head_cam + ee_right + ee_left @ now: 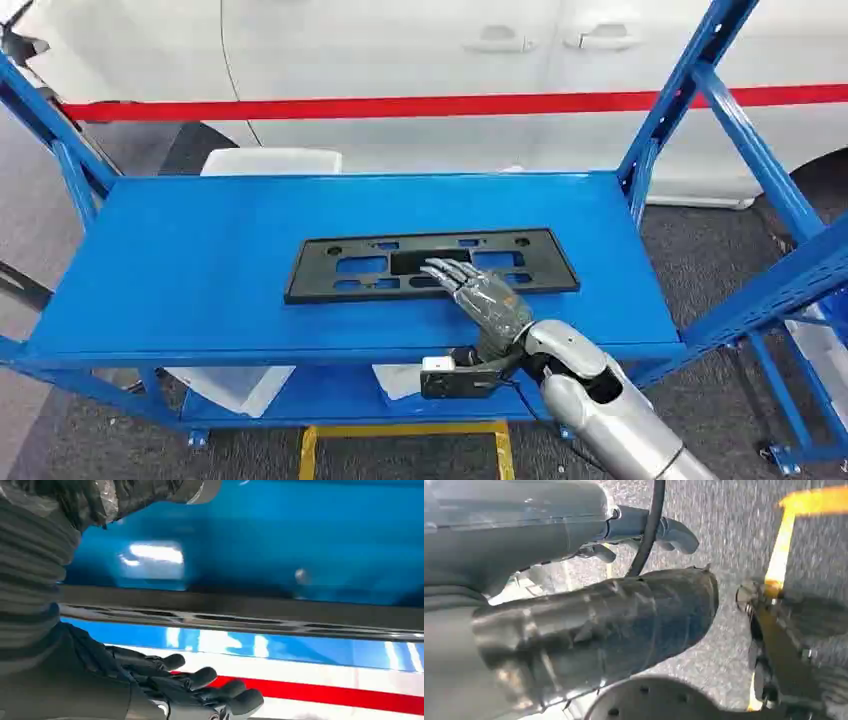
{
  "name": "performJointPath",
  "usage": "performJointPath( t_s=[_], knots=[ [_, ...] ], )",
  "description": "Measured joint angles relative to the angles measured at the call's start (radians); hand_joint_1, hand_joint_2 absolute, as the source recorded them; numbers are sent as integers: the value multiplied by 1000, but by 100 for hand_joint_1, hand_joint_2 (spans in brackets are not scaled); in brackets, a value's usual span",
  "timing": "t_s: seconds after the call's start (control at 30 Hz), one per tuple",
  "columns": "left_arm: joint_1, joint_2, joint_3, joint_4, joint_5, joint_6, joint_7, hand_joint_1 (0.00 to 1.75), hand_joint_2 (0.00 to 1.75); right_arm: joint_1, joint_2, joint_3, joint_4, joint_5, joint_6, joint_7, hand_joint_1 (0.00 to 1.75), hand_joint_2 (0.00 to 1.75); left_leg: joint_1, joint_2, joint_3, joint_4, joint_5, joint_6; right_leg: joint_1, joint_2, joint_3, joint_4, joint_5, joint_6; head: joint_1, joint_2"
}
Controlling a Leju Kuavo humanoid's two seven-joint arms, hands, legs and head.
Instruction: Take the parts from the cabinet and place them on the table.
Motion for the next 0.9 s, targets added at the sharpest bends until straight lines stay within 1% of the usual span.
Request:
performJointPath(
  t_s=[0.03, 0.07, 0.1, 0.13, 0.17, 0.2, 0.23, 0.27, 0.33, 0.37, 0.4, 0.43, 0.47, 0.5, 0.53, 0.57, 0.6, 0.67, 0.7, 0.73, 0.77, 0.8, 0.83, 0.87, 0.9],
  knots=[
    [-3, 2, 0, 0, 0, 1, 0, 0, 0, 2, 5, 5, 5, 10, -7, -2, 0, 175, 2, 1, -8, 19, -4, -3, -8, -3, 21, -14, 1, 0, 2, 0],
    [-2, -1, 0, 0, 0, -2, 0, 0, 0, 1, 5, 10, 11, 18, -16, -3, 0, 175, 2, 1, -30, 67, -3, -11, -10, -3, 35, -22, -2, -5, -3, 0],
    [-3, -1, 0, 0, 0, -1, 0, 0, 0, -1, 10, 18, 15, 27, -25, -3, 0, 175, 5, 1, -69, 132, -18, -17, -11, -3, 42, -27, -5, -8, -5, 0],
    [-4, 0, 0, 0, 0, 0, 0, 0, 0, 1, 13, 25, 20, 42, -33, -2, 0, 175, 11, 1, -120, 205, -54, -24, -11, -3, 47, -28, -10, -8, -4, 0],
    [-4, 0, 0, 0, 0, 1, -1, 0, 0, 6, 16, 31, 25, 58, -45, -1, 0, 175, 15, 2, -158, 256, -86, -28, -11, -4, 51, -28, -15, -7, -4, 0],
    [-3, 0, 1, 0, 0, 2, -1, 0, 0, 11, 16, 36, 31, 77, -62, 3, 0, 175, 19, 2, -188, 286, -102, -35, -12, -4, 57, -26, -22, -5, -4, 0],
    [-3, 0, 1, 0, 0, 3, -2, 0, 0, 15, 19, 40, 37, 93, -76, 5, 0, 175, 23, 2, -197, 273, -85, -41, -14, -3, 63, -23, -30, -2, -4, 0],
    [-1, 1, 1, 0, 0, 3, -2, 0, 0, 18, 22, 42, 41, 103, -86, 7, 0, 175, 26, 2, -185, 224, -41, -42, -17, -2, 70, -20, -38, 2, -4, 0],
    [4, 2, 1, 0, 0, 3, -2, 0, 0, 19, 28, 46, 47, 110, -94, 11, 0, 175, 32, 3, -121, 49, 85, -50, -23, 0, 87, -13, -56, 13, -4, 0],
    [5, 2, 1, 0, 0, 3, -2, 0, 0, 19, 29, 47, 50, 110, -95, 11, 0, 175, 32, 3, -106, 8, 92, -49, -23, 0, 90, -12, -62, 20, -3, 0],
    [1, 1, 1, 0, 0, 3, -2, 0, 0, 19, 30, 47, 52, 112, -96, 13, 0, 175, 22, 5, -109, -5, 47, -37, -20, 2, 89, -8, -66, 27, -4, 0],
    [-1, 1, 2, 0, 0, 2, -3, 0, 0, 19, 31, 48, 53, 113, -97, 13, 0, 175, 22, 4, -104, -2, 63, -22, -17, 0, 86, -12, -70, 34, -3, 0],
    [0, 1, 2, 0, 0, 2, -3, 0, 0, 21, 31, 49, 55, 113, -97, 13, 0, 175, 22, 4, -106, -2, 72, -12, -16, 0, 92, -3, -68, 42, -3, 0],
    [3, 1, 2, 0, 0, 2, -3, 0, 0, 21, 32, 49, 56, 113, -97, 13, 0, 175, 23, 3, -98, -1, 71, -4, -16, 0, 97, -4, -68, 46, -3, 0],
    [2, 1, 2, 0, 0, 3, -3, 0, 0, 21, 32, 49, 58, 113, -98, 13, 0, 175, 26, 3, -87, -7, 73, 4, -20, -1, 90, 7, -75, 50, -3, 0],
    [3, 1, 2, 0, 0, 3, -3, 0, 0, 21, 32, 49, 58, 113, -98, 13, 0, 175, 25, 4, -80, -8, 69, 9, -20, -2, 77, 41, -81, 51, -2, 0],
    [3, 1, 2, 0, 0, 2, -3, 0, 0, 19, 32, 49, 58, 113, -99, 13, 0, 175, 25, 4, -78, -8, 65, 15, -20, -2, 45, 99, -104, 54, -2, 0],
    [2, 1, 2, 0, 0, 2, -3, 0, 0, 21, 32, 50, 60, 113, -99, 13, 0, 175, 21, 4, -73, -8, 56, 25, -19, -2, -50, 256, -178, 57, -2, 0],
    [2, 1, 2, 0, 0, 3, -3, 0, 0, 24, 32, 50, 63, 113, -99, 13, 0, 175, 19, 3, -68, -8, 51, 26, -19, -2, -87, 307, -196, 57, -2, 0],
    [2, 1, 2, 0, 0, 3, -3, 0, 0, 26, 32, 51, 65, 117, -102, 13, 0, 175, 17, 1, -60, -8, 45, 26, -19, -2, -105, 315, -185, 54, -2, 0],
    [2, 1, 3, 0, 0, 3, -3, 0, 0, 28, 32, 52, 67, 131, -110, 16, 0, 175, 14, 0, -51, -8, 38, 26, -18, -3, -99, 282, -152, 50, -2, 0],
    [2, 1, 3, 0, 1, 3, -3, 0, 0, 29, 33, 53, 68, 152, -127, 23, 0, 175, 12, -1, -39, -8, 30, 26, -16, -2, -73, 209, -96, 44, -2, 0],
    [2, 1, 6, 0, 3, 6, -3, 0, 0, 29, 34, 54, 69, 187, -160, 38, 0, 175, 8, -1, -24, -8, 21, 24, -11, -3, -32, 106, -28, 34, -1, 0],
    [6, -3, 10, 1, 6, 7, -3, 0, 0, 30, 37, 54, 71, 227, -196, 51, 0, 175, 10, 0, -23, -10, 13, 22, -4, -6, -8, 27, 11, 17, -1, 0],
    [4, -8, 14, 2, 8, 7, -4, 0, 0, 34, 40, 54, 73, 258, -224, 60, 0, 175, 6, 0, -16, -8, 9, 15, 2, -8, -8, 27, -34, 11, -6, 0]
  ],
)
